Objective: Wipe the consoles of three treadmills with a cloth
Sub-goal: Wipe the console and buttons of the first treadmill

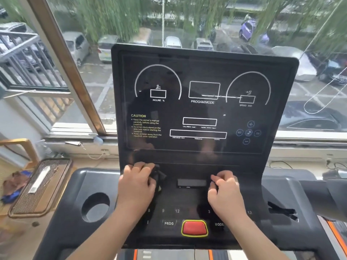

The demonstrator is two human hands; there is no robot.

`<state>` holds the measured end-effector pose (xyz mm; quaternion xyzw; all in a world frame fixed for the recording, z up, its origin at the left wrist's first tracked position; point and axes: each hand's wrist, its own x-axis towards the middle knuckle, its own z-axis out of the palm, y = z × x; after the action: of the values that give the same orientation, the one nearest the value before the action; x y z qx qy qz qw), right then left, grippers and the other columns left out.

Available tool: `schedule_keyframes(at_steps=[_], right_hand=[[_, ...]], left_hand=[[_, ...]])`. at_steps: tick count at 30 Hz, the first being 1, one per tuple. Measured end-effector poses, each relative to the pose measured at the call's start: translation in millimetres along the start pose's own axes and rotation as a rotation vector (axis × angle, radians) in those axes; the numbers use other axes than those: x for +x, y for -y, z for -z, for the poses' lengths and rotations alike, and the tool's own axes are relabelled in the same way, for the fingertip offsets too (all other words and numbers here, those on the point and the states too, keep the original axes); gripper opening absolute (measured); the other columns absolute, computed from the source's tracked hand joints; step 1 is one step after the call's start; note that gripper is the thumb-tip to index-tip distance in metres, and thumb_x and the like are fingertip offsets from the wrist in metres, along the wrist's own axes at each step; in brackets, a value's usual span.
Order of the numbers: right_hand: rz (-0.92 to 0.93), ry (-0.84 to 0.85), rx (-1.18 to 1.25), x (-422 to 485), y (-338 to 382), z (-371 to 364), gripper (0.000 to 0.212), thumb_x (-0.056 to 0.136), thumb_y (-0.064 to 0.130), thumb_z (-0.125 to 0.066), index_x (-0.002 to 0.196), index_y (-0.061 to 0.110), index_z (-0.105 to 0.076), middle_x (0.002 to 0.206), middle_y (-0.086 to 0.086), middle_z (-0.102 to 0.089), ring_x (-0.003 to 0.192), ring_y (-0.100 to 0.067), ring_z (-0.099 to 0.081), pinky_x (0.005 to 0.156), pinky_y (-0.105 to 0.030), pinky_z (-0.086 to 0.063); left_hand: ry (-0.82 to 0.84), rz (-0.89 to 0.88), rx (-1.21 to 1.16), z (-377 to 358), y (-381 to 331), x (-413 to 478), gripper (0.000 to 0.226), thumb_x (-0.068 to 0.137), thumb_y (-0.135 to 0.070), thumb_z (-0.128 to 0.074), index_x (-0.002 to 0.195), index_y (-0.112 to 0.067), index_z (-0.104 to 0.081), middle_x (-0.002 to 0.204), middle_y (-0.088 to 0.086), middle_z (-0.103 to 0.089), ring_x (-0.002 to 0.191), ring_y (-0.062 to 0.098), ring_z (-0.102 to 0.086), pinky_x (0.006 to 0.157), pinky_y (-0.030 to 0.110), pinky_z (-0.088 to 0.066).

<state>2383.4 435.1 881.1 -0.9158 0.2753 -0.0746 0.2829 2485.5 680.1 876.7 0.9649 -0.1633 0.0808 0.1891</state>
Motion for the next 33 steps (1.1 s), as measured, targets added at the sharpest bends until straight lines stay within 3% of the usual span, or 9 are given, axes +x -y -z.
schedule_keyframes(at_steps=[5,7,10,14,18,22,25,28,33], right_hand=[[0.034,0.062,-0.195,1,24,13,0.032,0.101,0.032,-0.053,0.121,0.02,-0.074,0.117,0.011,-0.054,0.109,-0.009,-0.045,0.075,-0.03,-0.044],[0.106,0.113,-0.212,-2,38,14,0.029,0.1,0.035,-0.052,0.112,0.027,-0.076,0.109,0.012,-0.06,0.102,-0.01,-0.053,0.074,-0.03,-0.047],[0.208,0.162,-0.138,-8,59,6,0.021,0.101,0.038,-0.054,0.092,0.035,-0.073,0.089,0.014,-0.062,0.086,-0.007,-0.057,0.066,-0.025,-0.043],[0.156,0.204,0.067,-15,78,-13,0.037,0.1,0.039,-0.057,0.064,0.03,-0.057,0.062,0.016,-0.06,0.065,-0.006,-0.055,0.061,-0.03,-0.046],[0.115,0.229,0.126,-18,80,-21,0.035,0.1,0.037,-0.059,0.069,0.022,-0.065,0.068,0.008,-0.068,0.068,-0.007,-0.06,0.068,-0.028,-0.05],[0.122,0.279,0.152,-20,77,-17,0.039,0.101,0.033,-0.059,0.064,0.021,-0.062,0.057,0.009,-0.059,0.058,-0.003,-0.053,0.054,-0.015,-0.039],[0.119,0.319,0.169,-30,78,-26,0.038,0.101,0.032,-0.059,0.069,0.012,-0.066,0.065,-0.001,-0.066,0.059,-0.007,-0.056,0.063,-0.024,-0.047],[0.006,0.415,0.267,-38,78,-33,0.034,0.101,0.032,-0.06,0.075,0.014,-0.073,0.074,0.002,-0.074,0.072,-0.013,-0.07,0.073,-0.034,-0.057],[-0.061,0.454,0.303,-46,77,-34,0.03,0.1,0.03,-0.061,0.078,0.015,-0.074,0.075,0.004,-0.077,0.063,-0.005,-0.069,0.071,-0.03,-0.056]], left_hand=[[0.082,-0.214,-0.08,-18,-54,-4,0.043,0.085,-0.02,-0.068,0.127,-0.026,-0.071,0.12,0.0,-0.072,0.104,0.029,-0.062,0.077,0.045,-0.06],[0.086,-0.219,-0.104,-11,-46,-4,0.044,0.089,-0.02,-0.066,0.133,-0.027,-0.067,0.124,-0.002,-0.07,0.11,0.028,-0.06,0.084,0.046,-0.059],[0.021,-0.066,-0.172,12,-10,-8,0.051,0.085,-0.019,-0.069,0.135,-0.023,-0.063,0.119,0.001,-0.069,0.106,0.029,-0.059,0.084,0.046,-0.058],[-0.082,0.186,-0.273,30,39,-4,0.051,0.081,-0.017,-0.072,0.129,-0.016,-0.055,0.113,0.002,-0.059,0.103,0.026,-0.054,0.086,0.043,-0.052],[-0.047,0.182,-0.257,23,43,-3,0.04,0.083,-0.015,-0.072,0.122,-0.013,-0.064,0.113,0.005,-0.063,0.105,0.029,-0.053,0.09,0.044,-0.051],[0.05,-0.008,-0.242,16,53,-4,0.039,0.085,-0.015,-0.069,0.124,-0.017,-0.07,0.115,0.0,-0.068,0.107,0.028,-0.055,0.093,0.044,-0.053],[0.132,-0.038,-0.238,15,64,-15,0.039,0.086,-0.021,-0.066,0.126,-0.022,-0.068,0.114,-0.005,-0.068,0.107,0.025,-0.055,0.094,0.04,-0.052],[0.124,-0.047,-0.235,8,57,-55,0.039,0.08,-0.02,-0.067,0.119,-0.02,-0.069,0.109,-0.004,-0.069,0.097,0.027,-0.058,0.085,0.044,-0.055],[0.174,-0.329,-0.323,5,47,-107,0.033,0.076,-0.028,-0.066,0.109,-0.027,-0.067,0.104,-0.015,-0.067,0.086,0.018,-0.053,0.076,0.029,-0.051]])
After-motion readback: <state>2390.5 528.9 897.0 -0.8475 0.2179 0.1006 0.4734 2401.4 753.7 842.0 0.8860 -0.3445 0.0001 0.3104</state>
